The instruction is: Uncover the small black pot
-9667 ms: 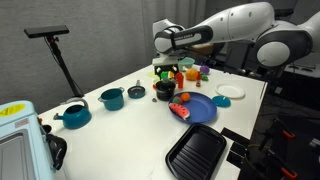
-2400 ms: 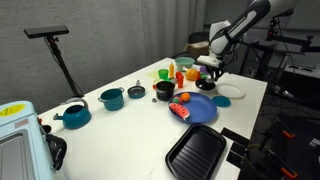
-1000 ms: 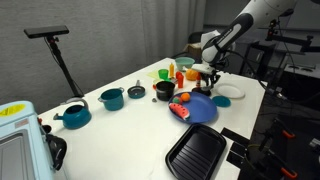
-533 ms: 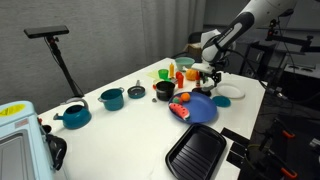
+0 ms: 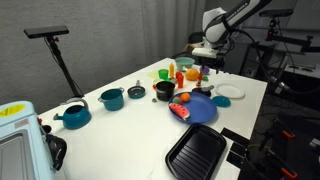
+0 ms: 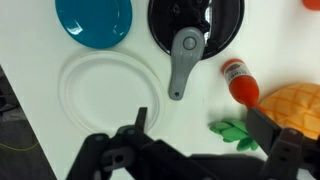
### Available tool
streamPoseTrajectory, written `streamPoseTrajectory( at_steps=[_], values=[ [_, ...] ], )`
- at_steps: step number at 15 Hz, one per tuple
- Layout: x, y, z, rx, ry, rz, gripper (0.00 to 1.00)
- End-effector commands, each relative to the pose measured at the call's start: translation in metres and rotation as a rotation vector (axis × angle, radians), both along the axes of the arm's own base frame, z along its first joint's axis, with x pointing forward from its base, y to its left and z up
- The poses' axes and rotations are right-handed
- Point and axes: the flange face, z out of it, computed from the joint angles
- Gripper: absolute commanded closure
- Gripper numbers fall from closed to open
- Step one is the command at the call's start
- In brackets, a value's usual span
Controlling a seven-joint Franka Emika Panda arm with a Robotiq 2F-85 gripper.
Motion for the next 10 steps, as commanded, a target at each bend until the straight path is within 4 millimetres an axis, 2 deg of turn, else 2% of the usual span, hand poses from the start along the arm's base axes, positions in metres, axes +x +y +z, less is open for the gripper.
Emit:
streamPoseTrajectory(
  at_steps=[1,5,8,10],
  values=[
    [-0.014,0.027,0.044,-0.018,-0.013,0.157,0.00],
    [-0.013,0.060,0.068,-0.037,-0.016,0.386,0.00],
    [-0.010,0.087,0.072,-0.027,-0.010,0.545,0.00],
    [-0.009,0.098,0.077,-0.023,0.003,0.653,0.00]
  ],
)
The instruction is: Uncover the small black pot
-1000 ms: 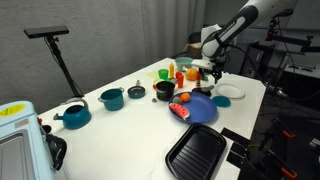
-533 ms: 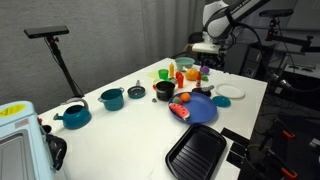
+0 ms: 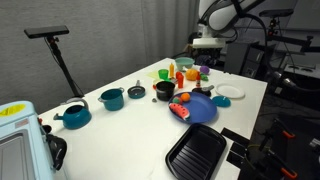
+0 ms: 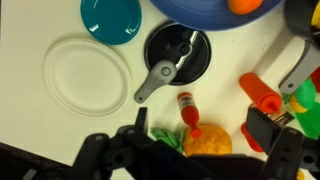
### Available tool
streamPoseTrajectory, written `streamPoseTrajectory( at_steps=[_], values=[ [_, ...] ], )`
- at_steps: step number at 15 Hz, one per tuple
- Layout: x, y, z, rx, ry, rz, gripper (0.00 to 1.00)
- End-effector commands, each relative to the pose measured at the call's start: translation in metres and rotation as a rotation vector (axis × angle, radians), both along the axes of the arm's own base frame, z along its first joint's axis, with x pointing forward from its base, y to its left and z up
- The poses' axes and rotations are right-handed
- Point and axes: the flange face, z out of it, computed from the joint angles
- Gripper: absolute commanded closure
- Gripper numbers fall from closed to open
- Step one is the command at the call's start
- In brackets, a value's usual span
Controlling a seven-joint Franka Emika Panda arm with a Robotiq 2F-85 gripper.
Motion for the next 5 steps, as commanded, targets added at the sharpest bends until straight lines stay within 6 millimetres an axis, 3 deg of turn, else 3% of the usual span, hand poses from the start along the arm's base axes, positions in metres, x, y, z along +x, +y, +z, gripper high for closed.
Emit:
streamPoseTrajectory(
  at_steps=[1,2,5],
  values=[
    [-0.0035,0.0176,0.0125,-0.016,0.021,0.198,0.00],
    [0.0015,0.0127,0.0030,0.000,0.012,0.104,0.00],
    [0.0018,0.0178,0.0060,-0.002,0.017,0.165,0.00]
  ],
)
